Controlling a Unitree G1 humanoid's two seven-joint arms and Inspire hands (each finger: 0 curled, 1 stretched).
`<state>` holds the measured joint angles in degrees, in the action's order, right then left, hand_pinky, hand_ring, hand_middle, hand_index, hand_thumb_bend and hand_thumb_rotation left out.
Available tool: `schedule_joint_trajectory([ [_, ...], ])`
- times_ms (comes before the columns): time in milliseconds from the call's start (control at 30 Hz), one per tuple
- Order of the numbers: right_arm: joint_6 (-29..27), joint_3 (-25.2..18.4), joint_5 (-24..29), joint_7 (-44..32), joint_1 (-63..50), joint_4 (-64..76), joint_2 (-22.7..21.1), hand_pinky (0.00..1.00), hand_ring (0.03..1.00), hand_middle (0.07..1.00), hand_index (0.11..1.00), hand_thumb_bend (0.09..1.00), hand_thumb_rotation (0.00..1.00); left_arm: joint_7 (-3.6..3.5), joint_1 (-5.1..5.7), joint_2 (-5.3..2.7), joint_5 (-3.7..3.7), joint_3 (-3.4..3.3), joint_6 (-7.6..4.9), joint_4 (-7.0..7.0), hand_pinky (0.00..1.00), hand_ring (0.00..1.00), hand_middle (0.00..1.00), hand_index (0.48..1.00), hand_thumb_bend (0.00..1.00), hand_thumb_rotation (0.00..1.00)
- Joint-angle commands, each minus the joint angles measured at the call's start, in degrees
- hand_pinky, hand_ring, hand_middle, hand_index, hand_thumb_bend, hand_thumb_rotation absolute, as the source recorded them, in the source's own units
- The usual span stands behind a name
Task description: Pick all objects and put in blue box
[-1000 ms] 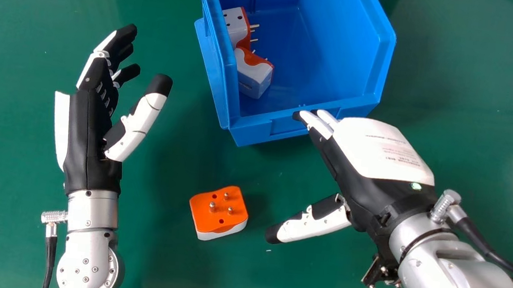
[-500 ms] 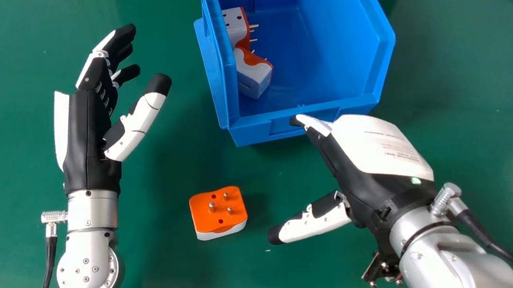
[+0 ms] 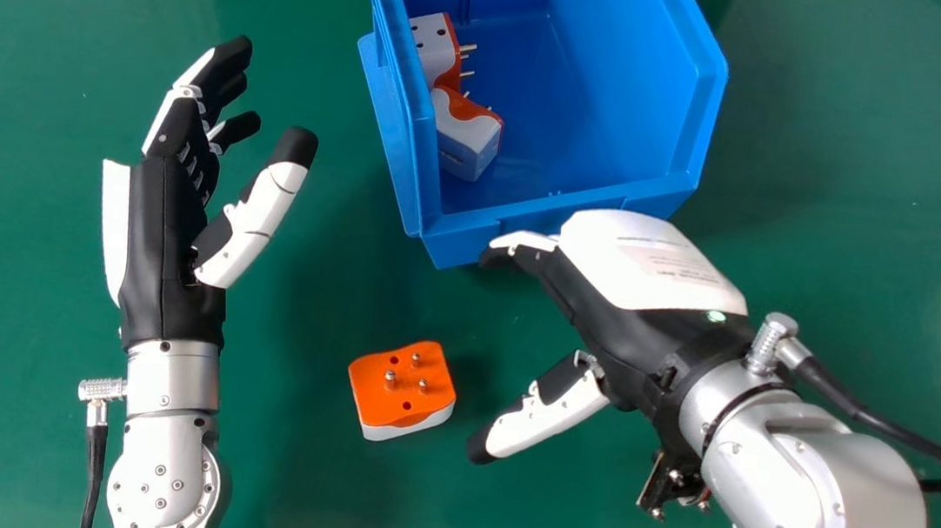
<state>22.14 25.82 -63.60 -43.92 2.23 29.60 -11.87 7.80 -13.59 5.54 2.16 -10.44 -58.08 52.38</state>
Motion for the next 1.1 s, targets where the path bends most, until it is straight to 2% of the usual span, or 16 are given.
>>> schedule_joint_trajectory([
  [0,-0.5,0.0,0.5,0.2,1.3,0.5,0.3,0.63,0.759,0.816,0.799,0.815,0.31,0.14,-0.60,0.14,0.11,0.15,-0.37,-0.66,0.80,0.88,0.87,0.805,0.75,0.53],
  [333,-2.2,-0.2,2.8,1.6,1.7,-0.1,-0.5,0.63,0.764,0.814,0.778,0.803,0.29,0.11,-0.80,0.14,0.23,0.23,-0.78,-0.39,0.80,0.87,0.87,0.804,0.75,0.53],
  [433,-4.1,-0.5,5.1,3.8,1.7,-0.6,-0.8,0.64,0.764,0.815,0.772,0.801,0.28,-0.25,-0.91,0.02,-0.18,0.21,-0.80,-0.26,0.80,0.87,0.87,0.804,0.75,0.53],
  [533,-5.4,-0.3,6.9,6.0,1.5,-1.3,-0.6,0.63,0.757,0.812,0.764,0.798,0.26,0.28,-0.99,0.06,0.33,0.22,-0.53,-0.31,0.80,0.87,0.87,0.805,0.75,0.53],
  [600,-6.1,0.4,7.3,6.6,1.9,-2.2,-0.7,0.63,0.750,0.803,0.754,0.793,0.23,0.36,-1.02,0.03,0.35,0.25,-0.34,-0.42,0.80,0.87,0.87,0.803,0.76,0.53],
  [667,-6.9,1.3,7.2,7.0,2.7,-3.4,-1.0,0.63,0.746,0.796,0.752,0.793,0.22,0.61,-1.03,0.14,0.69,0.33,-0.22,-0.51,0.80,0.87,0.87,0.801,0.76,0.53],
  [767,-7.5,2.9,6.6,8.5,3.6,-6.3,-0.4,0.62,0.745,0.791,0.750,0.798,0.22,0.06,-1.04,0.00,-0.03,0.35,-0.06,-0.59,0.80,0.87,0.87,0.801,0.76,0.53],
  [833,-7.6,3.8,6.4,9.6,4.2,-8.2,0.1,0.62,0.745,0.789,0.749,0.806,0.21,0.27,-0.97,0.06,0.25,0.39,0.07,-0.67,0.80,0.87,0.87,0.802,0.76,0.53],
  [933,-7.3,5.6,5.6,11.2,5.2,-11.2,1.0,0.62,0.747,0.786,0.755,0.818,0.19,0.16,-1.00,0.09,0.20,0.34,-0.29,-0.45,0.80,0.87,0.87,0.803,0.76,0.53],
  [1067,-8.0,7.6,5.6,12.5,6.7,-14.9,1.1,0.62,0.752,0.788,0.770,0.831,0.16,0.51,-0.84,0.04,0.61,0.44,-0.18,-0.64,0.80,0.87,0.87,0.803,0.76,0.53],
])
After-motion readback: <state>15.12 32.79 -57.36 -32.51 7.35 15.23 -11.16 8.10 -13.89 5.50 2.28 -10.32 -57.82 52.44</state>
